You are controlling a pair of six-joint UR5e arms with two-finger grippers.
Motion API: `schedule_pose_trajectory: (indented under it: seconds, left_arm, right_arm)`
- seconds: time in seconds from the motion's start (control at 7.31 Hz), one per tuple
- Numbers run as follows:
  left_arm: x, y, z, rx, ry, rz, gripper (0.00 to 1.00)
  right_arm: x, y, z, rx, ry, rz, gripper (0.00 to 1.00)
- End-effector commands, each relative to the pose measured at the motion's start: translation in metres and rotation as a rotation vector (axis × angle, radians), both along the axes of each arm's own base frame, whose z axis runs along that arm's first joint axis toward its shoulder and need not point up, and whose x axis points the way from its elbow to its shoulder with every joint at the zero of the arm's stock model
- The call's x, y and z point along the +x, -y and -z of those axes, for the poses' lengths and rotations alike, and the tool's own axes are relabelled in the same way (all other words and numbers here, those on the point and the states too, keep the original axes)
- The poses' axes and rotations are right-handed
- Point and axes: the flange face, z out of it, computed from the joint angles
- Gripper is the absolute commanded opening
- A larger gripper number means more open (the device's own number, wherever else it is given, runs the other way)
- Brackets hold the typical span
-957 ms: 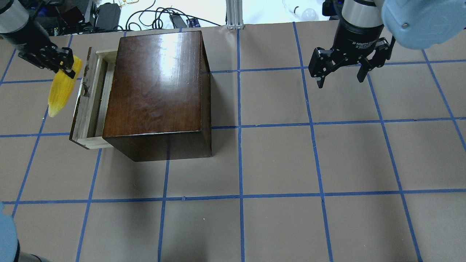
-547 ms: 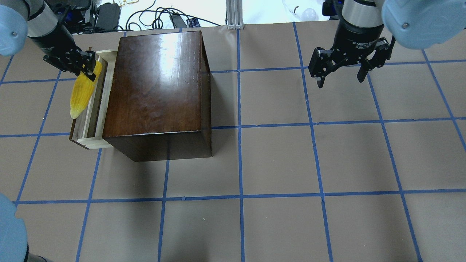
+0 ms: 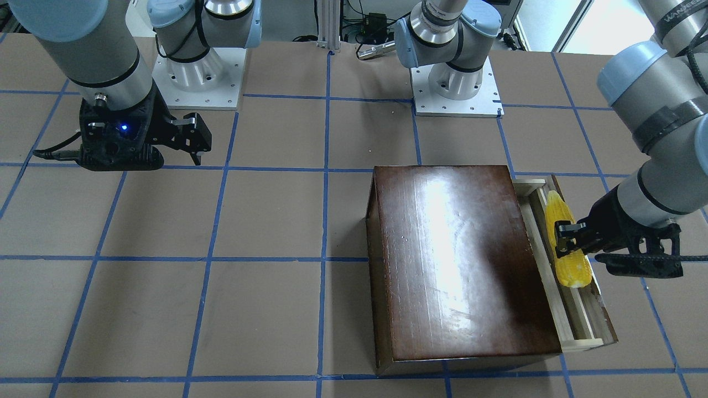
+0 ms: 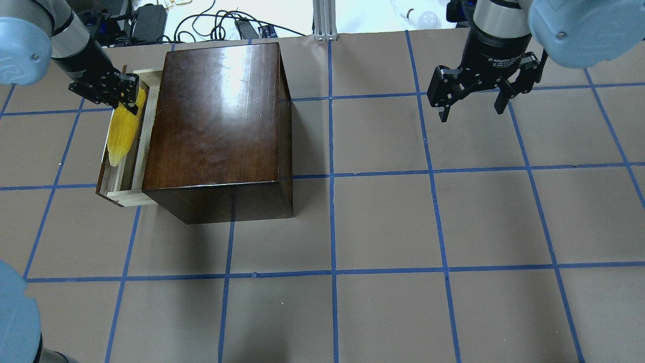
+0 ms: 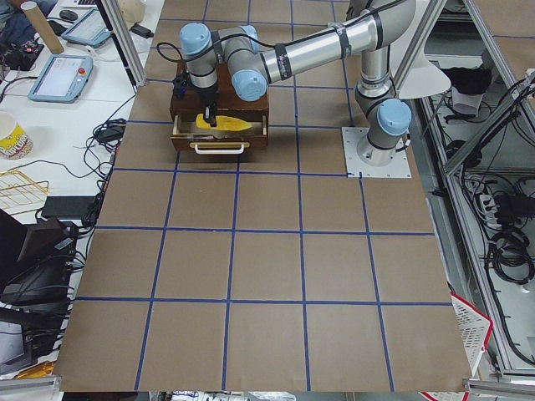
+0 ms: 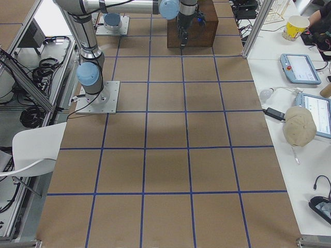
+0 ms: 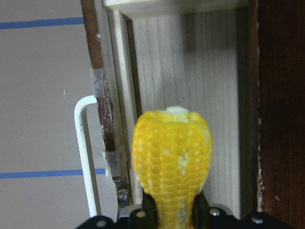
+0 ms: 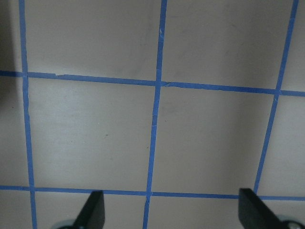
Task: Open drawer and put corn inside
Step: 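Carry the corn with the left gripper over the open drawer and lower it, then open the left gripper to drop the corn into the drawer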
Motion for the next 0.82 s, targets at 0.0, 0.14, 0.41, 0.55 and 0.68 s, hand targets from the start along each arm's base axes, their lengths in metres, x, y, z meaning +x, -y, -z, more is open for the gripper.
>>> schedule_pose_trajectory:
  seconds: [0.0, 0.14, 0.41, 0.55, 0.68]
  left_arm:
    - [-0.001, -0.001, -0.001, -0.001, -0.002, -0.005, 0.90]
    - [0.000, -0.002, -0.006, -0.008, 0.002, -0.007, 0.94]
    - [-0.004, -0.010, -0.025, -0.020, 0.008, -0.004, 0.96]
    - [-0.011, -0.018, -0.043, -0.021, 0.007, 0.001, 0.96]
    - [-0.018, -0.030, -0.066, -0.029, 0.009, 0.005, 0.96]
  right_arm:
    - [0.001, 0.000, 0.000, 0.000, 0.000, -0.002, 1.00]
    - [0.000, 0.000, 0.000, 0.000, 0.000, 0.000, 1.00]
    - [0.001, 0.000, 0.000, 0.000, 0.000, -0.002, 1.00]
    - [0.001, 0.000, 0.000, 0.000, 0.000, -0.002, 1.00]
    - [0.001, 0.000, 0.000, 0.000, 0.000, -0.002, 1.00]
